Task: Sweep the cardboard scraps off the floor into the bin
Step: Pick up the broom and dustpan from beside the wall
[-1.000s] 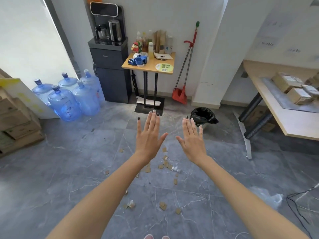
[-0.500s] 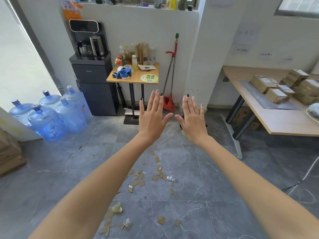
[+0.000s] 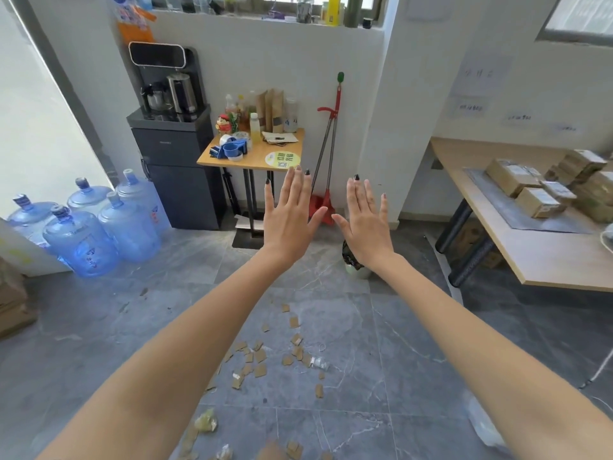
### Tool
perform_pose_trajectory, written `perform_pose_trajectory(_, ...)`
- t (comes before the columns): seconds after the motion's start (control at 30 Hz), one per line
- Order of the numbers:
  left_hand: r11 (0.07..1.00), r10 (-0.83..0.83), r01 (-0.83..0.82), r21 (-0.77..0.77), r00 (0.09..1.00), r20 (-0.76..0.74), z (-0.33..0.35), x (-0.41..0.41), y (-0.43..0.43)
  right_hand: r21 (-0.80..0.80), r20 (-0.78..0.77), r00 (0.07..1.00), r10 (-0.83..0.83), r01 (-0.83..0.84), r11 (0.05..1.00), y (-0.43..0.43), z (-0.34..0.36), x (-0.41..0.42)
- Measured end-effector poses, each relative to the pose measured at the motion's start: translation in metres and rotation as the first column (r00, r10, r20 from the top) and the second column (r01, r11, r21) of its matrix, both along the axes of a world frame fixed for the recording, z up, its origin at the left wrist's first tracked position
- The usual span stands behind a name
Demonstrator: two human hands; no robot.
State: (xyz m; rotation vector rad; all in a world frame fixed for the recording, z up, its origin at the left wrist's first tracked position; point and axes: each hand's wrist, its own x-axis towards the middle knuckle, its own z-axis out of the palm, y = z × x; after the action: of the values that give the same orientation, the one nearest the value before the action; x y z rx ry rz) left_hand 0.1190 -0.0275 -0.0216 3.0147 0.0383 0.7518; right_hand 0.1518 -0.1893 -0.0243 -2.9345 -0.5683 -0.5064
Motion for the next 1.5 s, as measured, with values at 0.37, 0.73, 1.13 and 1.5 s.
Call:
perform_pose_trajectory(0.37,1.000,-0.017,0.018,-0.018,0.999,0.031,0.012,0.080,-0.008,-0.009,0.002,1.000,-0.029,0.029,1.000,-0.010,0.013,0.071)
perform_pose_trajectory(0.73,0.995,-0.014,0.018,-0.095,0.999,0.033,0.013,0.219,-0.002,0.027,0.047,0.995,-0.089,0.088,0.996,0.013,0.019,0.201)
perform_pose_trajectory(1.13,1.000,-0.009,0.009,-0.001,0.998,0.064,0.034,0.377,0.049,0.088,0.050,0.991,-0.126,0.122,0.989,0.058,0.041,0.356)
perform_pose_trajectory(1.5,0.996,-0.081,0.079,0.029,0.996,0.037,0.026,0.438,0.037,0.094,0.047,0.988,-0.149,0.144,0.985,0.060,0.032,0.418)
